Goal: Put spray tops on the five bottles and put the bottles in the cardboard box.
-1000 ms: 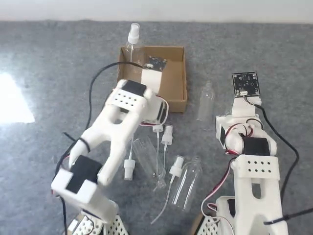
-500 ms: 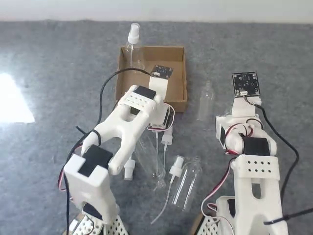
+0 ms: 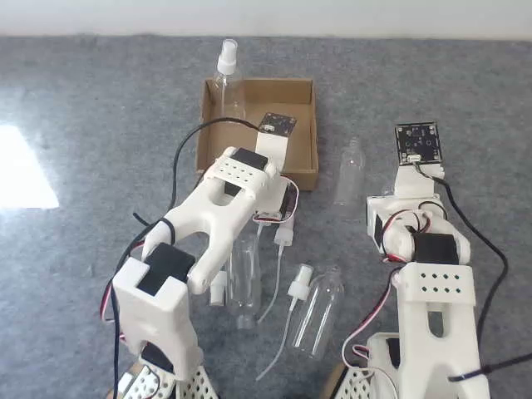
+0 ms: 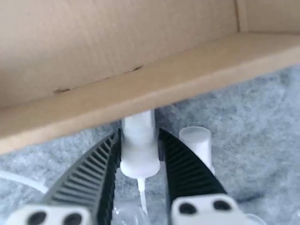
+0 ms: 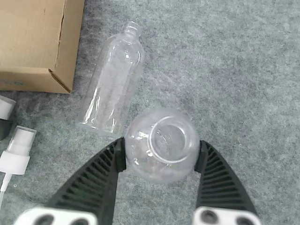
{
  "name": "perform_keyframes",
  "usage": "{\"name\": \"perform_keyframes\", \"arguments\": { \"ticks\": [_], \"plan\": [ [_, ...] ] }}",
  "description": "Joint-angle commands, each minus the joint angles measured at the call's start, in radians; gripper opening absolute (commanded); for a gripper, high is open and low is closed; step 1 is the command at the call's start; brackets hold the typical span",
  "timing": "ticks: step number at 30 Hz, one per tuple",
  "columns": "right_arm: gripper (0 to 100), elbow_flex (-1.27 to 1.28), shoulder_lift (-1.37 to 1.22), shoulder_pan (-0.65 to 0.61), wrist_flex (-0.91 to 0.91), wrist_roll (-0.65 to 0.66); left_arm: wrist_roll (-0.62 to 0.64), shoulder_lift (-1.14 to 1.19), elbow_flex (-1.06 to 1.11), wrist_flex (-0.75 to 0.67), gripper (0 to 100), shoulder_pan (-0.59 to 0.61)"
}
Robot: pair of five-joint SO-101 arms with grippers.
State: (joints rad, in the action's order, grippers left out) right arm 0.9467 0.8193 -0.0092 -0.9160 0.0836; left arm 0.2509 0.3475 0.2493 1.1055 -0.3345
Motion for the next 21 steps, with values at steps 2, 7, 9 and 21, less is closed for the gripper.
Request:
{"name": "perform_keyframes", "arguments": {
  "ticks": [2,7,9,21],
  "plan": [
    [13.7,-0.011,0.038,0.013,0.022,-0.005,0.0,-0.014,-0.047,0.064,1,-0.003],
    [13.7,-0.011,0.038,0.013,0.022,-0.003,-0.058,-0.052,-0.077,0.158,1,-0.003],
    [13.7,-0.011,0.038,0.013,0.022,-0.003,-0.069,-0.1,-0.073,0.186,1,-0.003],
    [13.7,-0.011,0.038,0.013,0.022,0.018,-0.106,-0.334,0.05,0.204,1,0.005]
  ]
}}
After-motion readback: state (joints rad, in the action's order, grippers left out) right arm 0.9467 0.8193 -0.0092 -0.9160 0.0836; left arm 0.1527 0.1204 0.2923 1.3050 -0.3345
